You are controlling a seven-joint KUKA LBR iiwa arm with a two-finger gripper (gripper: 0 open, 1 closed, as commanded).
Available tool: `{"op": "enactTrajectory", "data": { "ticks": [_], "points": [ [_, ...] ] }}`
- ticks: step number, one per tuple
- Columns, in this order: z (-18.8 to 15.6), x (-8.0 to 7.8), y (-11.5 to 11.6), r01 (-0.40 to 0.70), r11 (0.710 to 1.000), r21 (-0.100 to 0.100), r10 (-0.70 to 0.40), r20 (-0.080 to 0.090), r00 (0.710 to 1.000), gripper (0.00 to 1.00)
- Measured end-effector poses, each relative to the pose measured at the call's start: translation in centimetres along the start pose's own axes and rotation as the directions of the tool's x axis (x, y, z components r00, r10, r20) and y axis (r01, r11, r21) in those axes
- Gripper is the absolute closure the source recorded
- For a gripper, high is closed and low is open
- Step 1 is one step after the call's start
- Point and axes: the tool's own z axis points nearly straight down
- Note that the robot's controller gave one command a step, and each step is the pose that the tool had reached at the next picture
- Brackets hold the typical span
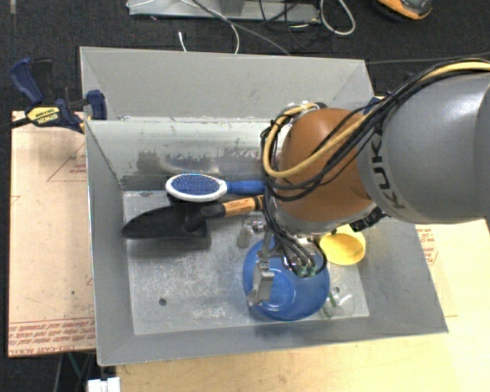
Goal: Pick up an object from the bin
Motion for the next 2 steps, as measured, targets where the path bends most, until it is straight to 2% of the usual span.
{"op": "enactTrajectory", "data": {
  "ticks": [1, 2],
  "points": [
    [-8.0, -0.9, -4.0, 0.189, 0.982, 0.001, -0.189, 0.008, 0.982, 0.0],
    [-6.0, -0.9, -3.2, 0.144, 0.99, 0.001, -0.144, 0.018, 0.989, 0.0]
  ]
}}
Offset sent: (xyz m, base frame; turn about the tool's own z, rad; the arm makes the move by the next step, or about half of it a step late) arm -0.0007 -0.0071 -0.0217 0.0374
